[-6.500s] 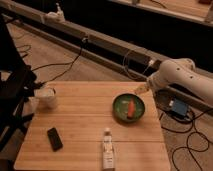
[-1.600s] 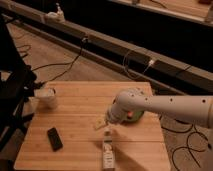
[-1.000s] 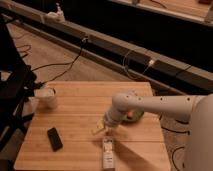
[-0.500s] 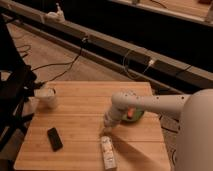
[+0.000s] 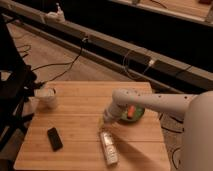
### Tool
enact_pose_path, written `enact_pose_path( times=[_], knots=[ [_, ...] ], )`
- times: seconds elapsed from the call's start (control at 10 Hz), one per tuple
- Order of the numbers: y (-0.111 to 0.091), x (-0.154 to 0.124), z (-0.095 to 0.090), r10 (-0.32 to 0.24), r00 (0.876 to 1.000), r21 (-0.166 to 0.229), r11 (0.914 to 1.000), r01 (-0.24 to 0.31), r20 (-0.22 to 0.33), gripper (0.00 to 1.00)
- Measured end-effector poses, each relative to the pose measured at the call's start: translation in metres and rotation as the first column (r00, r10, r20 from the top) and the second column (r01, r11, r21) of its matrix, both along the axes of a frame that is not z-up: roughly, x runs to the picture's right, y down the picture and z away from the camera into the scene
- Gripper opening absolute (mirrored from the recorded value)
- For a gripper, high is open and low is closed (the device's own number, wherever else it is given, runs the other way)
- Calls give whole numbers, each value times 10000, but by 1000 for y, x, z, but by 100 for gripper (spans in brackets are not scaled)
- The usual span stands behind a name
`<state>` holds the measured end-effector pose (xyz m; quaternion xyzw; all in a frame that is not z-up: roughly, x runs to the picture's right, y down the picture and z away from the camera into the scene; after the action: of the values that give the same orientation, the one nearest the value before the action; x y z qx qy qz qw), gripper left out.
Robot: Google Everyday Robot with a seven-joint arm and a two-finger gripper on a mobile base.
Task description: Stand the bottle upright
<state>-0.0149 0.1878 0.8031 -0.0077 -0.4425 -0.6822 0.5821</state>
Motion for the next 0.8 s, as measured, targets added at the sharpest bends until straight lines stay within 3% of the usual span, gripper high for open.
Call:
enact_pose_path(
  times=[0.1,0.3,0.5,0.6,0.7,0.8],
  knots=[
    [-23,-7,-10,381,9984,509,9979,-402,425,0],
    [-69,-16,-32,903,9884,1604,9810,-1095,1225,0],
    [-119,-20,-61,1081,9760,2995,9402,-1620,1889,0],
    [-133,-19,-70,1144,9725,3388,9236,-1793,2027,0],
    [-141,-16,-76,1198,9708,3609,9130,-1900,2080,0],
    [-141,-17,-75,1192,9706,3601,9134,-1898,2091,0]
  ],
)
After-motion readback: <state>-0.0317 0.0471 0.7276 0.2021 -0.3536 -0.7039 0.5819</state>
